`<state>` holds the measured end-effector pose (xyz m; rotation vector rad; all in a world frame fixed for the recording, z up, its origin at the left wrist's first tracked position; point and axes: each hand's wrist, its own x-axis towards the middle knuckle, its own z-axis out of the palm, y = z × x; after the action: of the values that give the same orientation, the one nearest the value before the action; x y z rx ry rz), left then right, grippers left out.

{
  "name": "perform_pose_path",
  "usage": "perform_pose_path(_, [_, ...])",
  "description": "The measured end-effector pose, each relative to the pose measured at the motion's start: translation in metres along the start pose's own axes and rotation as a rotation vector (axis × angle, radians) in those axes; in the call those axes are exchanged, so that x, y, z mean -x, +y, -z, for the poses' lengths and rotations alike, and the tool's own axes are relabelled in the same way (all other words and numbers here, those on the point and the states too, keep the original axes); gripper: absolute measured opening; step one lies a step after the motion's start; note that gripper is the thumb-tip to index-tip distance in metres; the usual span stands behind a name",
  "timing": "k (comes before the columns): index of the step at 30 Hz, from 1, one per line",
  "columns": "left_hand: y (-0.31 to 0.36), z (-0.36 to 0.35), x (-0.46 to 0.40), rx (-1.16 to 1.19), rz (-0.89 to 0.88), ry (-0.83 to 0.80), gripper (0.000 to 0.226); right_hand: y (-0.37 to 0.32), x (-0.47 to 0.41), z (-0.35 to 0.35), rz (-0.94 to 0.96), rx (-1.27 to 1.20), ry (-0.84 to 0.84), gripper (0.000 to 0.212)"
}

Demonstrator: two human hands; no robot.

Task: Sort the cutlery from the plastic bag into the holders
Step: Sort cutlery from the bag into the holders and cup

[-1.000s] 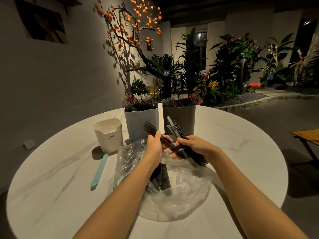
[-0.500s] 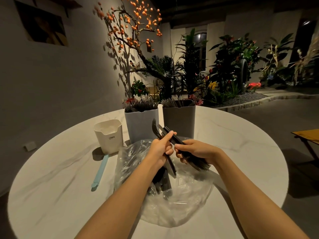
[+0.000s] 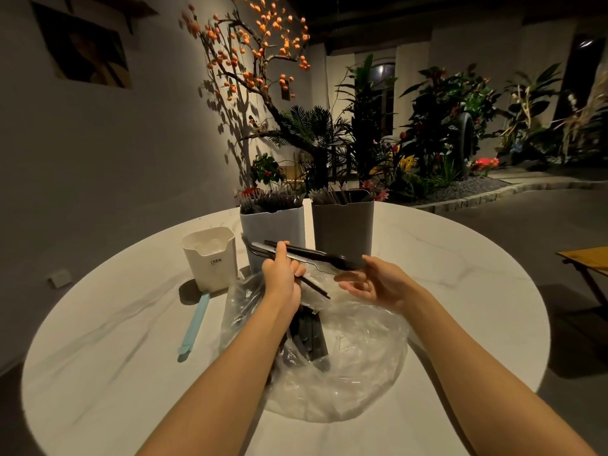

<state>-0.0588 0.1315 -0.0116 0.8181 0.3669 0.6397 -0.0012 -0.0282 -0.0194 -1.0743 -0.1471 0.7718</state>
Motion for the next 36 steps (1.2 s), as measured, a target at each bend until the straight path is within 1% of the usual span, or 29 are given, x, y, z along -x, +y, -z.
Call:
perform_pose_path(2, [0.0,-0.001,0.001,0.02,-0.007,0.043,0.015,0.003,-0.001,-0.004,0.025,-0.171,-0.015,0.028])
perform_pose_path(5, [0.0,-0.001,0.002,0.049,-0.013,0.078,0.013,0.009,-0.003,-0.009,0.056,-0.339,-0.054,0.026])
perform_pose_path(7, [0.001,-0.002,0.003,0.09,-0.014,0.105,0.015,0.011,-0.001,-0.011,0.075,-0.432,-0.143,0.029])
perform_pose_path(9, [0.002,-0.001,0.003,0.117,-0.004,0.146,0.015,0.01,0.004,-0.013,0.086,-0.485,-0.226,0.037])
perform_pose_path(10, [0.002,-0.001,0.002,0.131,0.005,0.16,0.015,0.01,0.005,-0.015,0.089,-0.478,-0.248,0.042])
perform_pose_path(12, [0.0,-0.001,0.001,0.163,0.027,0.172,0.017,0.011,0.004,-0.019,0.104,-0.35,-0.245,0.043])
perform_pose_path(15, [-0.002,-0.001,0.002,0.193,0.062,0.174,0.017,0.013,0.002,-0.026,0.123,-0.131,-0.217,0.027])
perform_pose_path(17, [-0.003,-0.002,0.004,0.209,0.082,0.17,0.017,0.014,0.0,-0.028,0.212,0.05,-0.163,0.019])
perform_pose_path(20, [-0.005,-0.004,0.005,0.216,0.127,0.134,0.018,0.019,-0.003,-0.03,0.371,0.464,-0.058,0.012])
perform_pose_path(22, [-0.007,-0.007,0.008,0.217,0.162,0.101,0.019,0.022,-0.005,-0.03,0.429,0.581,-0.047,0.01])
perform_pose_path(24, [-0.011,-0.009,0.012,0.194,0.197,0.05,0.017,0.026,-0.007,-0.029,0.439,0.542,-0.07,0.014])
perform_pose_path(27, [-0.018,-0.012,0.02,0.127,0.247,-0.035,0.019,0.028,-0.013,-0.029,0.42,0.463,-0.088,0.041])
perform_pose_path(28, [-0.019,-0.012,0.022,0.122,0.264,-0.064,0.02,0.028,-0.015,-0.029,0.422,0.429,-0.082,0.043])
perform_pose_path(31, [-0.021,-0.014,0.023,0.149,0.3,-0.126,0.026,0.026,-0.016,-0.027,0.422,0.277,-0.058,0.028])
perform_pose_path(33, [-0.023,-0.013,0.021,0.159,0.31,-0.141,0.027,0.025,-0.016,-0.026,0.435,0.188,-0.063,0.029])
perform_pose_path(36, [-0.026,-0.011,0.019,0.124,0.329,-0.166,0.024,0.025,-0.018,-0.024,0.452,0.125,-0.071,0.035])
